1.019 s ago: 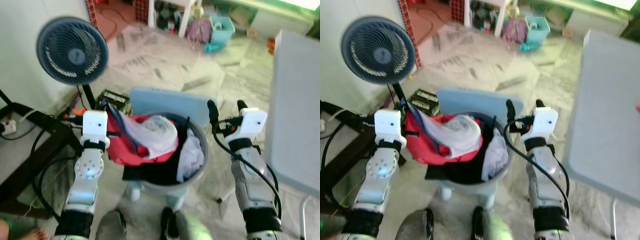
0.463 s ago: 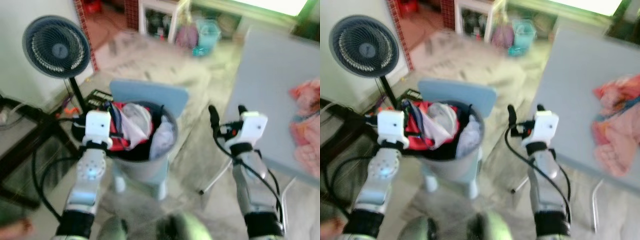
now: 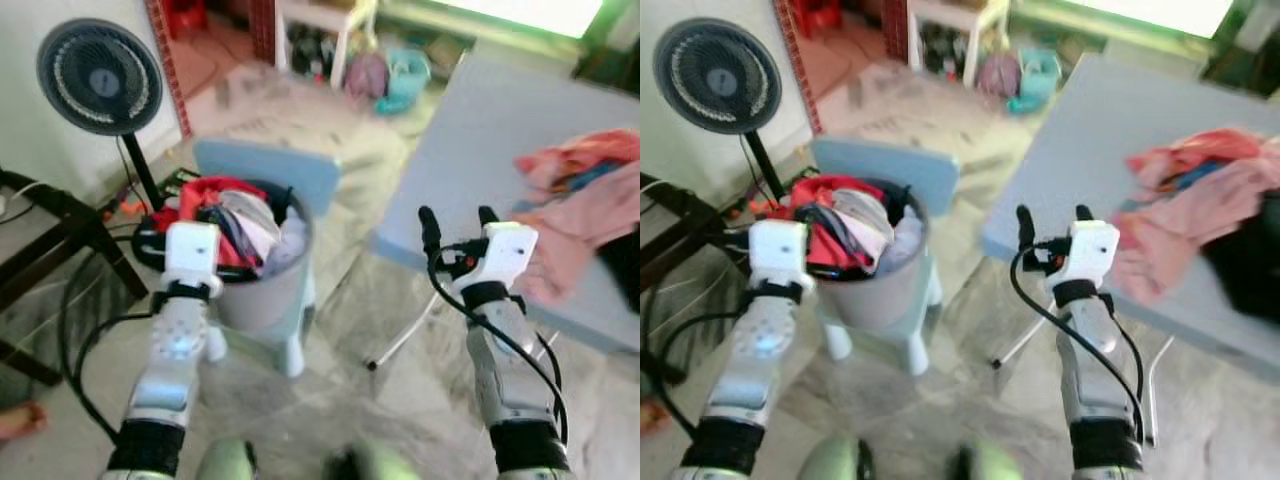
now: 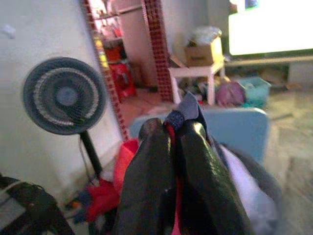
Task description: Hang hanger
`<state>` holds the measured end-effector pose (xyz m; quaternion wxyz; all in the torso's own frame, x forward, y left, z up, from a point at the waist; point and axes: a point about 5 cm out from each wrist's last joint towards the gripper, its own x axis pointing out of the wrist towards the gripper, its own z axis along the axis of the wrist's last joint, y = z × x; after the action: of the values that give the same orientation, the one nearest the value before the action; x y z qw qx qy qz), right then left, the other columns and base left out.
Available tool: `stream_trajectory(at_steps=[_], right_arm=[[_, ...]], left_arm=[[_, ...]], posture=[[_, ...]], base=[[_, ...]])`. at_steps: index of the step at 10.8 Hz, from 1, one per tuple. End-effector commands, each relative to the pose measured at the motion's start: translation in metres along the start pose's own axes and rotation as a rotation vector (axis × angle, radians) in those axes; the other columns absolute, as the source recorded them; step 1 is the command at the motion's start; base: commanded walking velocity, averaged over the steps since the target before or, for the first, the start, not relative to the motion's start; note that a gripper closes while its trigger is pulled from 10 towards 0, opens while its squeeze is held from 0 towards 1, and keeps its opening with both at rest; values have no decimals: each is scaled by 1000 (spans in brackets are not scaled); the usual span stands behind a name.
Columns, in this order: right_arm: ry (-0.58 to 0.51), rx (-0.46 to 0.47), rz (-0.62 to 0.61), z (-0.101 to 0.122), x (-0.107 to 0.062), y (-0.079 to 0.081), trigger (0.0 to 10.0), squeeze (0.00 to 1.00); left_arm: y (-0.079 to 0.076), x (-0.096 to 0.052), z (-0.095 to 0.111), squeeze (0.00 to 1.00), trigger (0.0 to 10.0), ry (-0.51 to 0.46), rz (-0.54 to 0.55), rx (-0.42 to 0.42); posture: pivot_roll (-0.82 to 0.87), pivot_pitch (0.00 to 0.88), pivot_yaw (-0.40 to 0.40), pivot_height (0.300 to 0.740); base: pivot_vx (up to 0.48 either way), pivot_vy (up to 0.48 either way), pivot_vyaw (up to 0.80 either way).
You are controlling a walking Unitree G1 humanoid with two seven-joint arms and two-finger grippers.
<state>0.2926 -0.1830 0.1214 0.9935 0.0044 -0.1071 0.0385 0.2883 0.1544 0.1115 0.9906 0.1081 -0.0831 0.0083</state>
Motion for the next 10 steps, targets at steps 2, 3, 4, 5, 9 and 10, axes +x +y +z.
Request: stream_trajectory(at_steps=[2,3,4,5,9,10], right_arm=[[42,-8,-44,-4,-2,-8,10000,0],[57,-15,-52,-6,-1,-8,10000,0],[52,-24,-51,-6,-1,-9,10000,0],[53,-22,-52,-6,-3,-10,10000,0],[64,-17,-87,-10,-6,-14,10000,0],[53,-19,-67,-9,-3,-9,10000,0]], left_arm=[[-12,4,12,0,10000,-47,-84,-36],[-15,4,13,0,10000,-50,-112,-49],[-17,4,13,0,10000,-50,-116,-69],[-18,4,12,0,10000,-40,-104,-80],[-19,5,10,0,10000,-14,-143,-158],[-15,10,13,0,10000,-19,-137,-176]], posture=[[-9,121,-47,740],[-13,113,-48,740],[-14,112,-48,740],[-16,106,-51,740],[-25,108,-39,740],[-27,112,-37,740]], base=[[0,0,0],[0,0,-800],[0,0,-800],[0,0,-800],[0,0,-800],[0,0,-800]])
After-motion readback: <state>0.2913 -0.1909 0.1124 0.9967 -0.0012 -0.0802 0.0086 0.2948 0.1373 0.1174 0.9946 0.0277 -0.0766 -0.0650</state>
